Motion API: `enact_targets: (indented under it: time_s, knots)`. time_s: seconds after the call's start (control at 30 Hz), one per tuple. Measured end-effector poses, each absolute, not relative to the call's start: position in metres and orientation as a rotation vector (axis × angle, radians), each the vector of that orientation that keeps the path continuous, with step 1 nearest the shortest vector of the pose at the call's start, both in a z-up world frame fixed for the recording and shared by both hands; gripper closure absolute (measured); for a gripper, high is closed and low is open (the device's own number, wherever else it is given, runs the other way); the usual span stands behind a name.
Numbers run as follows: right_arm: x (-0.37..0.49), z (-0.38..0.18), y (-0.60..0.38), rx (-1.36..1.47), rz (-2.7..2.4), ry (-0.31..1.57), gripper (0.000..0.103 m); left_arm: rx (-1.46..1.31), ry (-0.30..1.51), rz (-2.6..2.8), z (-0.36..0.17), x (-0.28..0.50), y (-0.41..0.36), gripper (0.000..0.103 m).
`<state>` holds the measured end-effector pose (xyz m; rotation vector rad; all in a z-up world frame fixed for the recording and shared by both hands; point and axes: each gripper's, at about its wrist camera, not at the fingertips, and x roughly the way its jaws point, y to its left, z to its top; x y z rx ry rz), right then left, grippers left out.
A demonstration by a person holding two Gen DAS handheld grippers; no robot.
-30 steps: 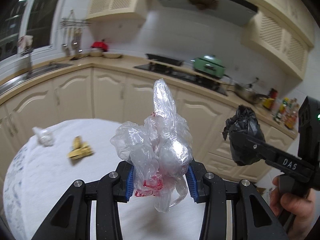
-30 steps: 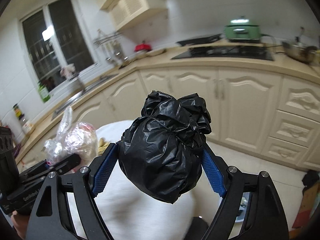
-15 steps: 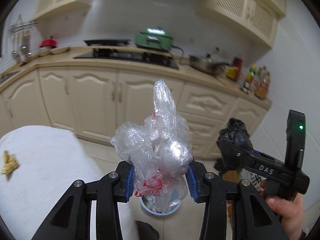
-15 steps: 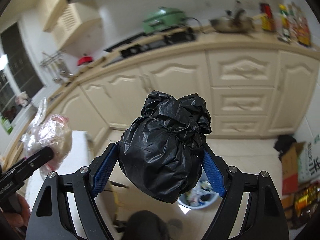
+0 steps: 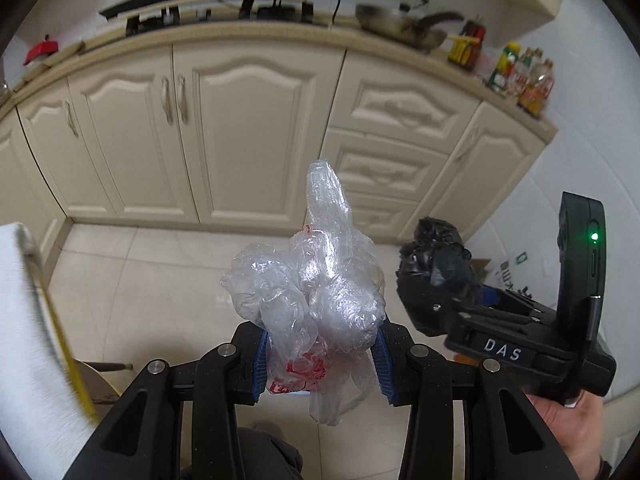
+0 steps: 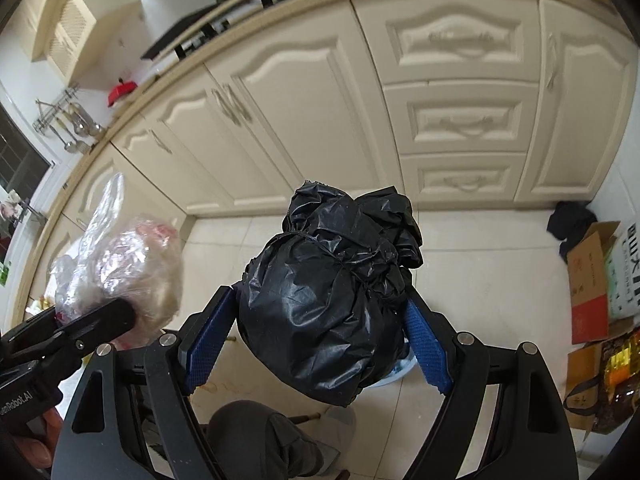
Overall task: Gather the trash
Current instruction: 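Carry black bag and clear bag to the blue bin and release them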
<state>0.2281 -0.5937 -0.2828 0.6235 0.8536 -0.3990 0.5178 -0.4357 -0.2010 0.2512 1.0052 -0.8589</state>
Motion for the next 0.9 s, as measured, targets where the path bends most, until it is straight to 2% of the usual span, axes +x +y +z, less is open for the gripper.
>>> enact_targets:
  time_s: [0.2,0.23,0.27,0.3,0.37,0.47,0.7,0.9]
  knots:
    - [0.247,-0.323,-0.609,0.667,-0.373,0.91,0.019,0.267,1.114,-0.831,-0.242,0.581,-0.496,0.062]
    - [0.251,-0.329,-0.612,0.67,-0.364,0.92,0.018,0.266,1.125,-0.83,-0.247,0.588,-0.505,0.057]
    - [0.253,-0.334,-0.613,0.667,-0.362,0.93,0.018,0.275,1.147,-0.826,-0.254,0.596,-0.511,0.047]
    - [0.257,-0.344,-0.616,0.664,-0.366,0.957,0.014,0.283,1.154,-0.818,-0.258,0.605,-0.522,0.041]
    - [0.258,-0.353,-0.62,0.676,-0.369,0.96,0.0,0.288,1.141,-0.786,-0.261,0.617,-0.53,0.019]
    - [0.252,-0.358,-0.625,0.699,-0.408,0.965,0.0,0.294,1.095,-0.739,-0.254,0.624,-0.531,0.002]
    - [0.239,-0.342,-0.621,0.728,-0.476,0.931,0.0,0.272,1.012,-0.688,-0.222,0.622,-0.508,0.001]
    - [0.243,-0.31,-0.6,0.693,-0.461,0.9,0.0,0.22,0.934,-0.688,-0.186,0.581,-0.455,0.001]
